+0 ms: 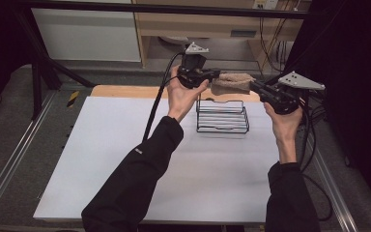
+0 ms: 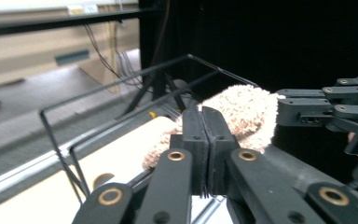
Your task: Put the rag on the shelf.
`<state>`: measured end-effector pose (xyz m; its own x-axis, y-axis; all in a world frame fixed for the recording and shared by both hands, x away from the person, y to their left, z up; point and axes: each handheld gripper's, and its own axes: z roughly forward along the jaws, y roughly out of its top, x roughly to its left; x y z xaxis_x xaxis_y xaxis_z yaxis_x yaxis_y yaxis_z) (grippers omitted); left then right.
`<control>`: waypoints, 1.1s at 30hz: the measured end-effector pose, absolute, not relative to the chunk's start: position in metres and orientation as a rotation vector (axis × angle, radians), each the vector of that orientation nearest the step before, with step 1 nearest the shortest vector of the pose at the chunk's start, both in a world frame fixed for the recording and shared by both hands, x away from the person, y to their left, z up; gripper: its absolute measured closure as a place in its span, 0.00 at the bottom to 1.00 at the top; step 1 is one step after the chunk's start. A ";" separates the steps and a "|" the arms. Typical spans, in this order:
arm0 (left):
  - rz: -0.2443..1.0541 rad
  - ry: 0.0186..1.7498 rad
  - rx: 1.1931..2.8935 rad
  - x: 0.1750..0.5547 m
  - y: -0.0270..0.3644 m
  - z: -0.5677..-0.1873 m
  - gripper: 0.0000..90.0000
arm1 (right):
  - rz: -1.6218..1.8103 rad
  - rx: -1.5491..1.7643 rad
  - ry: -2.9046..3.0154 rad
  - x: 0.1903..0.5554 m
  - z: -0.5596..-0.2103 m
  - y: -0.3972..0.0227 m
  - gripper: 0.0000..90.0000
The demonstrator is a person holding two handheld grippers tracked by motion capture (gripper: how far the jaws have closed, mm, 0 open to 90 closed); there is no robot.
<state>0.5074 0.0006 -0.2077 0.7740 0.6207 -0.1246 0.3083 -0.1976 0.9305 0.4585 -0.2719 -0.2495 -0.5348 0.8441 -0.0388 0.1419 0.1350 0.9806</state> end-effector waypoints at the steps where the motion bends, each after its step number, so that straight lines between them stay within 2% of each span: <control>1: 0.327 0.712 1.804 0.506 0.001 -0.210 0.99 | 1.443 0.949 1.796 0.458 -0.250 -0.272 0.95; 8: 0.315 0.693 1.853 0.503 0.000 -0.225 0.99 | 1.445 0.957 1.812 0.458 -0.253 -0.273 0.92; 17: 0.335 0.690 1.891 0.504 -0.006 -0.234 0.99 | 1.481 0.935 1.797 0.449 -0.242 -0.274 0.77; 19: 0.346 0.688 1.901 0.504 -0.007 -0.236 0.99 | 1.489 0.926 1.798 0.448 -0.237 -0.274 0.80; 22: 0.364 0.677 1.914 0.504 -0.009 -0.238 1.00 | 1.502 0.944 1.841 0.450 -0.235 -0.270 0.90; 26: 0.386 0.665 1.929 0.505 -0.009 -0.241 0.99 | 1.465 0.993 1.894 0.459 -0.243 -0.263 0.98; 33: 0.406 0.674 1.945 0.509 -0.010 -0.249 0.99 | 1.415 1.098 1.917 0.474 -0.258 -0.262 1.00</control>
<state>0.5094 -0.0102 -0.2487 0.7887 0.6147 -0.0077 0.2803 -0.3485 0.8944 0.4741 -0.2622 -0.2585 -0.5415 0.8386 0.0597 0.3042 0.1292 0.9438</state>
